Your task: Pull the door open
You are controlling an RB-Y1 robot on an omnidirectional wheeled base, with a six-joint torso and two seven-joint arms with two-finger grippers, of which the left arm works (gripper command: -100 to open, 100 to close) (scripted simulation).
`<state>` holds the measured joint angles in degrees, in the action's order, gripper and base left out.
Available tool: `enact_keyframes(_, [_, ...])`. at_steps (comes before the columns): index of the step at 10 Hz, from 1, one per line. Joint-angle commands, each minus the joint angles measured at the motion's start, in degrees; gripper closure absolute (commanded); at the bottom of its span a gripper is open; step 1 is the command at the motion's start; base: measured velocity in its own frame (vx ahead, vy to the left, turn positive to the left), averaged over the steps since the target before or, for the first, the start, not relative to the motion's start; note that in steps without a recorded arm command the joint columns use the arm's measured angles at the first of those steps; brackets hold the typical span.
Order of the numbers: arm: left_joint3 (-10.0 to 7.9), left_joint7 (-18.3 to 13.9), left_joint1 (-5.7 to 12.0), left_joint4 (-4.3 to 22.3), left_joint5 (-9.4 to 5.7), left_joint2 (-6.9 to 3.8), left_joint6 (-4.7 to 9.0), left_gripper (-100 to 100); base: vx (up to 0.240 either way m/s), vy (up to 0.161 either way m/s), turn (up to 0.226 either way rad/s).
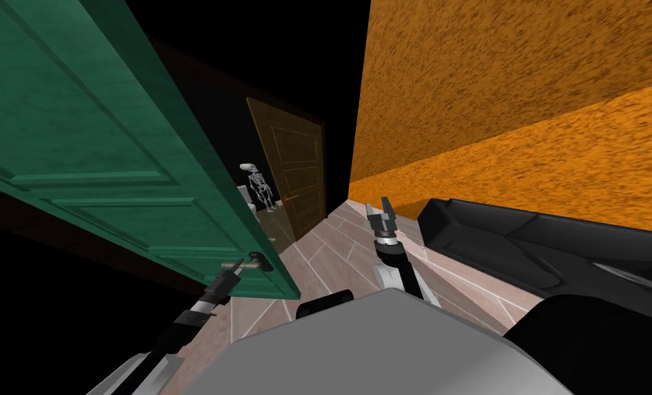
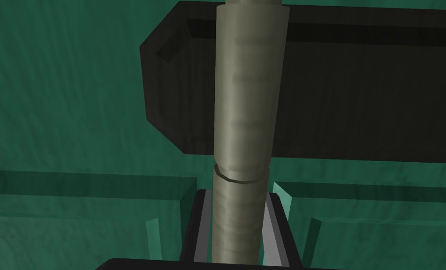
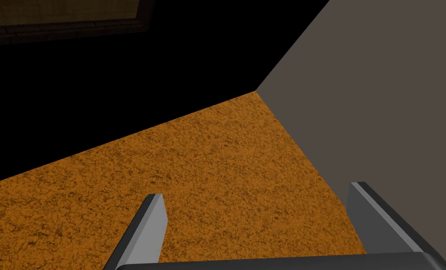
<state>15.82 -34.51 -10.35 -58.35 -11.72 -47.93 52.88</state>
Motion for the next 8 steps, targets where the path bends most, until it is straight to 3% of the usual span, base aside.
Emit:
enact_keyframes(1, [0.62,-0.25,-1.03,0.15,-0.04,-0.5,1.8,100,-0.195,0.117,-0.189])
enact_keyframes(5, [1.4,-0.91,-2.11,1.28,-0.24,-1.65,5.11,100,-0.181,0.105,-0.136])
enact_keyframes(6, [1.11,-0.76,-2.05,1.03,-0.29,-1.61,4.43,100,-0.081,0.039,-0.029])
enact_keyframes(7, [1.45,-0.95,-2.28,1.63,-0.25,-1.86,5.49,100,-0.143,0.044,-0.164])
enact_keyframes(8, [1.51,-1.0,-2.31,1.76,-0.25,-1.92,5.72,100,-0.218,0.083,-0.178])
